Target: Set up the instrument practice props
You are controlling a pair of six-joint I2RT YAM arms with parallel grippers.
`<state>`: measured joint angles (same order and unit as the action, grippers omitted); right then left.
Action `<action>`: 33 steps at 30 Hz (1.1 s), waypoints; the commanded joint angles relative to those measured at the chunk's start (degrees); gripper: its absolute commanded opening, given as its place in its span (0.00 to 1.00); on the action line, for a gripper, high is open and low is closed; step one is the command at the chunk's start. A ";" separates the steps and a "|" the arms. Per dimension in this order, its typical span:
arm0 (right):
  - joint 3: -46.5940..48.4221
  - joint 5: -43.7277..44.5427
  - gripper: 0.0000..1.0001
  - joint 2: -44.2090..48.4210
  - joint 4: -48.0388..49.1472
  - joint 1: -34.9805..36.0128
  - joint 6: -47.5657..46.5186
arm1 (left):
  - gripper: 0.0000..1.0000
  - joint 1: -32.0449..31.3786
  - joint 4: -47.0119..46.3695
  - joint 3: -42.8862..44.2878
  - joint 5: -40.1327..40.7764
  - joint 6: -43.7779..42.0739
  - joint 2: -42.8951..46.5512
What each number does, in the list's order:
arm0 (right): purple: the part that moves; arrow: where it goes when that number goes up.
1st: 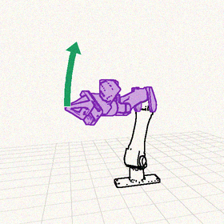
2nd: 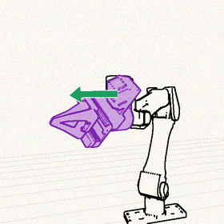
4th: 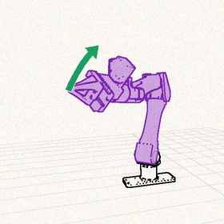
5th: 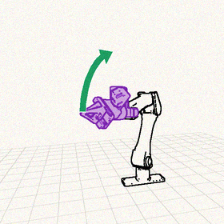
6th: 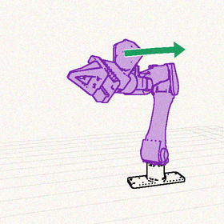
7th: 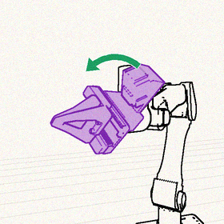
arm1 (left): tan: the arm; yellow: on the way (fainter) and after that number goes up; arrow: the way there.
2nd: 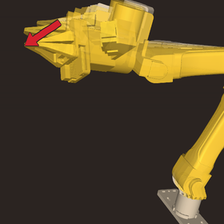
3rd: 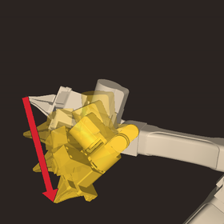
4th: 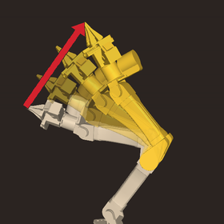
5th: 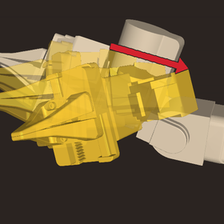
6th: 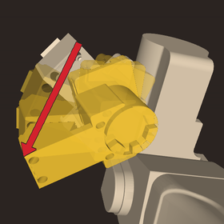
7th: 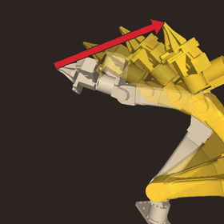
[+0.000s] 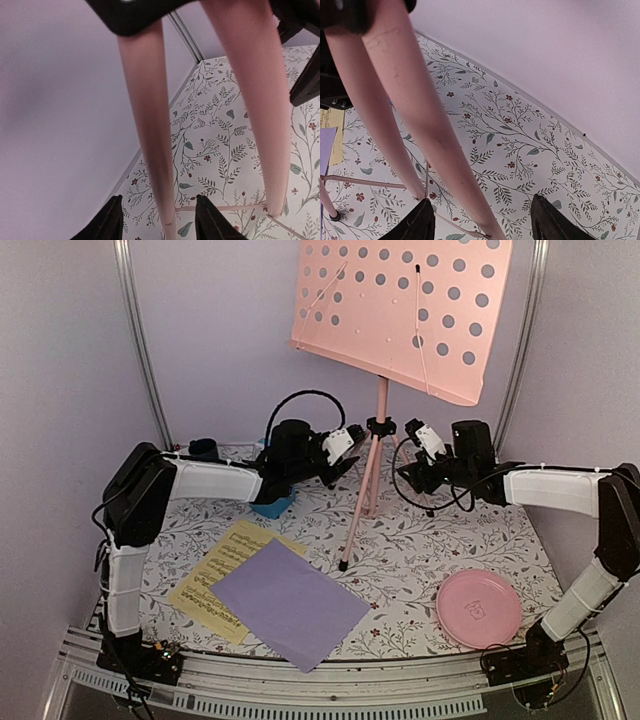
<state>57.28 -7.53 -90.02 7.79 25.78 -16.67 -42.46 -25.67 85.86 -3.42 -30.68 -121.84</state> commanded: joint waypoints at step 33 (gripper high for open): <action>11.61 2.14 0.00 -9.75 0.38 -0.62 -8.78 | 0.00 3.33 -6.96 -4.68 5.76 -4.96 3.62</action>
<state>65.58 -8.73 -98.28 6.68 26.74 -26.48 -41.32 -30.37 83.68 -0.69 -29.65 -122.45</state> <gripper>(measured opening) 0.139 0.110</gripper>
